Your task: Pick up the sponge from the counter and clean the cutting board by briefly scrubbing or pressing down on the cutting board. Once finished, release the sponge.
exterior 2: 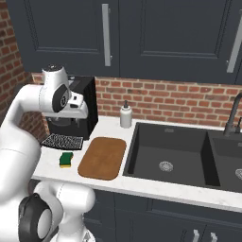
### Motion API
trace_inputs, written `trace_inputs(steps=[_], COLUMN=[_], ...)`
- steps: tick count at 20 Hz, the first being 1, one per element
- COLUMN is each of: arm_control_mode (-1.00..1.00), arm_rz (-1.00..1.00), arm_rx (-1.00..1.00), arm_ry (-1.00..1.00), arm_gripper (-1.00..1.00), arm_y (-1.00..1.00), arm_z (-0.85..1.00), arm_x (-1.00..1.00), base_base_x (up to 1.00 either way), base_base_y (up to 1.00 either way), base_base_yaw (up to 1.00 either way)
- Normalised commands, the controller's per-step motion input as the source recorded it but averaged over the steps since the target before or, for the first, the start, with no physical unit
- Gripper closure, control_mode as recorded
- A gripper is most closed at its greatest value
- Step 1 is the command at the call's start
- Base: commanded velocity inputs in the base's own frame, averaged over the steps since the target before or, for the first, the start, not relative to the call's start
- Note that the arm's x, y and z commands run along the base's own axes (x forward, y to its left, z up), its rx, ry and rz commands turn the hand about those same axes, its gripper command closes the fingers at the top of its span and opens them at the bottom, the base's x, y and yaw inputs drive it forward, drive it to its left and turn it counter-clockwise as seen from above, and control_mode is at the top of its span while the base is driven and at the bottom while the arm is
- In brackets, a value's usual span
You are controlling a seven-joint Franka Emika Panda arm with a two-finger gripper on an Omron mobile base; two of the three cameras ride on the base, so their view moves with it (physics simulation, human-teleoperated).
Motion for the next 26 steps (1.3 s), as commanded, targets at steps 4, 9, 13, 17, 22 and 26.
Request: trace_inputs(steps=[4, 9, 13, 17, 22, 26], arm_control_mode=[-1.0, -1.0, -1.0, -1.0, -1.0, -1.0], arm_rz=[0.0, 0.0, -0.01, 0.0, 0.0, 0.0], arm_rx=[-0.01, -0.01, 0.0, 0.0, 0.0, 0.0], arm_ry=[0.0, 0.0, 0.0, 0.0, 0.01, 0.04], arm_gripper=[-1.0, -1.0, -1.0, -1.0, -1.0, -1.0], arm_y=[0.16, 0.06, 0.09, 0.18, 0.22, 0.15], arm_z=[-0.51, -0.55, -0.51, -0.43, -0.35, -0.36], arm_x=[0.0, -0.01, 0.0, 0.0, 0.0, 0.01], base_base_x=[0.0, 0.0, 0.0, 0.0, 0.0, 0.0], base_base_y=[0.0, 0.0, 0.0, 0.0, 0.0, 0.0], base_base_yaw=[0.0, 0.0, 0.0, 0.0, 0.0, 0.0])
